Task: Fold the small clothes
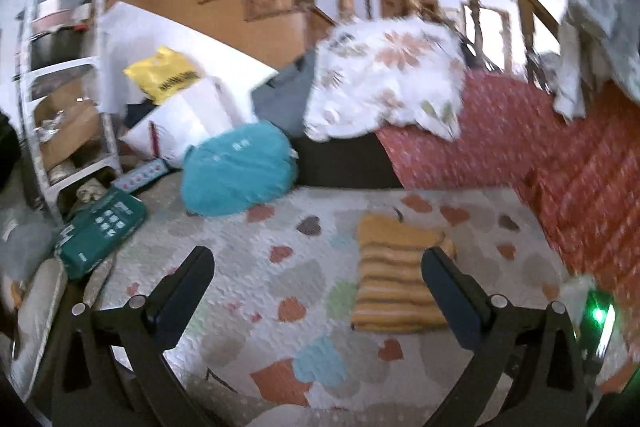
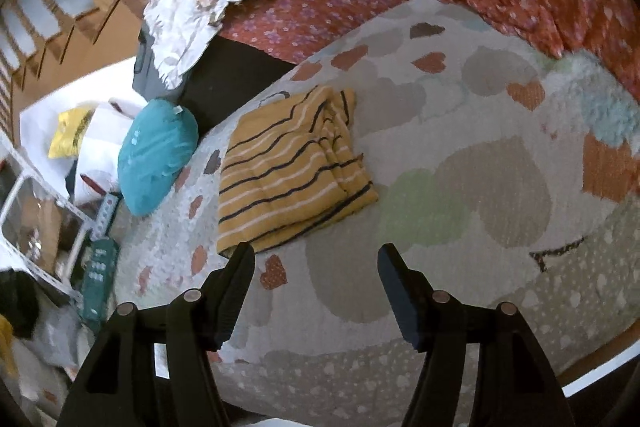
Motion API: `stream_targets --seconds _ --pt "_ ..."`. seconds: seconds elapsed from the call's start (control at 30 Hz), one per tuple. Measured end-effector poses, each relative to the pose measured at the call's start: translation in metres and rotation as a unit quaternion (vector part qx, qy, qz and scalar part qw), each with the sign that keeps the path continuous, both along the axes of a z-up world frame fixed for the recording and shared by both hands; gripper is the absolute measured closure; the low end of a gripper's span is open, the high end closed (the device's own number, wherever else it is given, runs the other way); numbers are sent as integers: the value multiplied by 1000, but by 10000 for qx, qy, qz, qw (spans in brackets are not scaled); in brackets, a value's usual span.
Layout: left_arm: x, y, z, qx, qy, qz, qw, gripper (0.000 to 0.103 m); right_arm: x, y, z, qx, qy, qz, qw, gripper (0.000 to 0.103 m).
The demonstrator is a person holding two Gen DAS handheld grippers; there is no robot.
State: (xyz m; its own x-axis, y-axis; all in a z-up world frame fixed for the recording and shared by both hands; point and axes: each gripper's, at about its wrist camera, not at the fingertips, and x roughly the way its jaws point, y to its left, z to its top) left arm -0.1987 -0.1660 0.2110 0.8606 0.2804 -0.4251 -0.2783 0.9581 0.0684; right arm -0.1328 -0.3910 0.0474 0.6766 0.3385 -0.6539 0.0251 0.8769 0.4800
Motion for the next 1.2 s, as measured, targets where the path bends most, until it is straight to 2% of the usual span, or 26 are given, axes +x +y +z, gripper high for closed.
stream_targets --seconds 0.1,0.27,0.4,0.67,0.87,1.2 --pt "10 -9 -22 3 481 -186 9987 0 0 5 1 -280 -56 0 9996 34" --pt "29 -5 -61 -492 1456 -321 9876 0 4 4 -5 -341 48 -62 9994 33" --pt "33 -1 -81 -733 1856 -315 9794 0 5 5 -9 -466 110 -74 9988 33" --pt "33 2 -91 -629 1953 -228 9785 0 6 23 -14 -842 159 128 9962 32" --pt "31 -4 -94 -315 1886 -216 9813 0 7 30 -19 -935 223 199 9952 32" --pt "35 -2 -110 -382 2139 -239 9758 0 6 39 -22 -1134 244 275 9929 31"
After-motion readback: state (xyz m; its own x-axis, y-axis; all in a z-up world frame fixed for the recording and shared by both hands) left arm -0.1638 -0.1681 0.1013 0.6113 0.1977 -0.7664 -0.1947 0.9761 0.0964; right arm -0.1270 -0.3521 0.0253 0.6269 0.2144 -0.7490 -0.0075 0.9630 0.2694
